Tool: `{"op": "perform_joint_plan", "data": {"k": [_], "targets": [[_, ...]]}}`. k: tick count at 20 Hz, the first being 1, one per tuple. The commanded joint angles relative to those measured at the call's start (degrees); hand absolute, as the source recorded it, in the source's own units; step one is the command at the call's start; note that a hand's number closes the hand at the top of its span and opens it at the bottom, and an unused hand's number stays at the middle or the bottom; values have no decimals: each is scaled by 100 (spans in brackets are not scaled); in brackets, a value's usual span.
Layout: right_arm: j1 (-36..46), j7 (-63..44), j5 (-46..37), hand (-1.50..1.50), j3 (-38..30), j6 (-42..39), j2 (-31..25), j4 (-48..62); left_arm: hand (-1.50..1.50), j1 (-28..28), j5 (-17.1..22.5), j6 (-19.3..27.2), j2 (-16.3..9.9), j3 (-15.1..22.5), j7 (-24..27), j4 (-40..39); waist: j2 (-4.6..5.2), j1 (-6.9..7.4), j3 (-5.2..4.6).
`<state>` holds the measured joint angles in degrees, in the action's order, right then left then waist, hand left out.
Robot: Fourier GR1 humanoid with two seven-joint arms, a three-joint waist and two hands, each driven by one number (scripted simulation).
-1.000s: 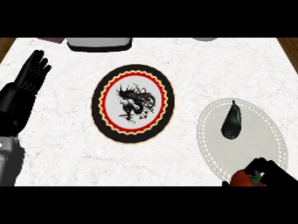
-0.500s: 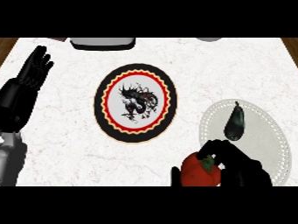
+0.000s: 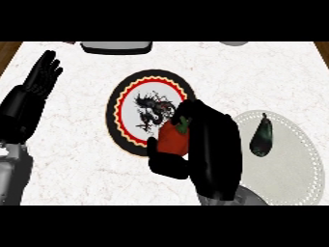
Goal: Pick the bell pepper from the placemat and place it in the plate
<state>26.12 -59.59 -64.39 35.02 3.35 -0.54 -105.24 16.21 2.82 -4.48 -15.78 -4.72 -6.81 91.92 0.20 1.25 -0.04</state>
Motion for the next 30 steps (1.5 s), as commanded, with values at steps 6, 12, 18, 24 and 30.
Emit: {"op": "perform_joint_plan", "data": {"k": [6,12,18,24,30], "targets": [[2008,-313,1313,150,-357,1480,52,2873,0,190,-267,209,221,240,-198,139,21,118,3],[2619,-200,1814,150,69,2461,52,4656,0,230,-147,53,162,105,-69,-35,31,153,2],[3027,757,2793,150,-282,2918,53,5990,0,326,193,-278,-93,-173,-155,-77,73,242,4],[3110,1356,3913,-150,-326,3525,53,6541,0,507,-219,11,246,259,-196,-92,135,405,11],[3201,2134,4398,-150,-111,4675,53,6489,0,485,-98,-132,247,176,24,-318,148,471,9]]}}
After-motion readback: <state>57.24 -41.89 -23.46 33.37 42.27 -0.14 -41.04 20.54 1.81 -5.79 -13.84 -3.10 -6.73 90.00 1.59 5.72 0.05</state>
